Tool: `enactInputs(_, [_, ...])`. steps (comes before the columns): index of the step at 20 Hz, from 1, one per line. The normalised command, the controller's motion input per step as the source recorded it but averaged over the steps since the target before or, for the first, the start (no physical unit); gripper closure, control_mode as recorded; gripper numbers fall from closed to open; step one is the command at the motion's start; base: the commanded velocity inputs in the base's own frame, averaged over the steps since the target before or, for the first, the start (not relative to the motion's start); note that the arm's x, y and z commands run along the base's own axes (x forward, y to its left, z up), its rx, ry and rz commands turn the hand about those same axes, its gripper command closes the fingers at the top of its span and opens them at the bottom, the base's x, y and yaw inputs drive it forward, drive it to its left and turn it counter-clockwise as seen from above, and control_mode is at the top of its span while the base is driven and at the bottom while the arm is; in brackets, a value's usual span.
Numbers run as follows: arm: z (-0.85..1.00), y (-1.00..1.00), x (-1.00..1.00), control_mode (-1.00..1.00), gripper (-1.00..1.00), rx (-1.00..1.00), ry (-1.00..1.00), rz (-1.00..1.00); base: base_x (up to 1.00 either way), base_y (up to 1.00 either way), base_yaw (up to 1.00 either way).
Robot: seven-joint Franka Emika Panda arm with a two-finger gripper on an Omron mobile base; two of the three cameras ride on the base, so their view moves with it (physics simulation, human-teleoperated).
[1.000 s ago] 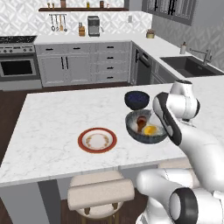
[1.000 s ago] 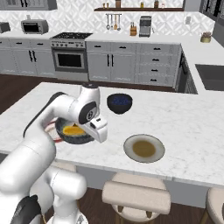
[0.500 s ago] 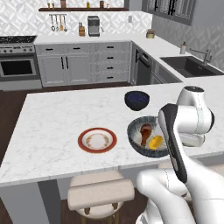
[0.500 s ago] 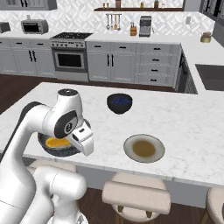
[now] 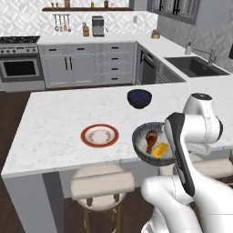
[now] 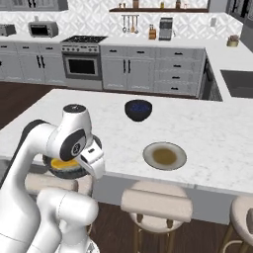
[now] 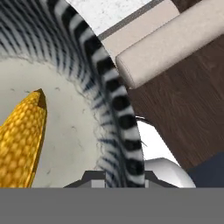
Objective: Pick the chicken drumstick and corn from their plates and place them in the bowl. Then put the bowl in the fridge.
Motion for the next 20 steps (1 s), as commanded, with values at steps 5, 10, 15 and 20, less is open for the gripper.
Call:
enactInputs(5, [0.0,0.0,0.0,1.0,1.0,0.0,0.0,0.0,-0.93,0.37,0.11])
enactInputs(10, [0.0,0.0,0.0,1.0,1.0,0.0,0.0,0.0,-0.18,1.0,0.14])
enactInputs(15, [0.0,0.0,0.0,1.0,1.0,0.0,0.0,0.0,0.13,1.0,0.1])
enactInputs(20, [0.0,0.0,0.0,1.0,1.0,0.0,0.0,0.0,0.48,1.0,0.0])
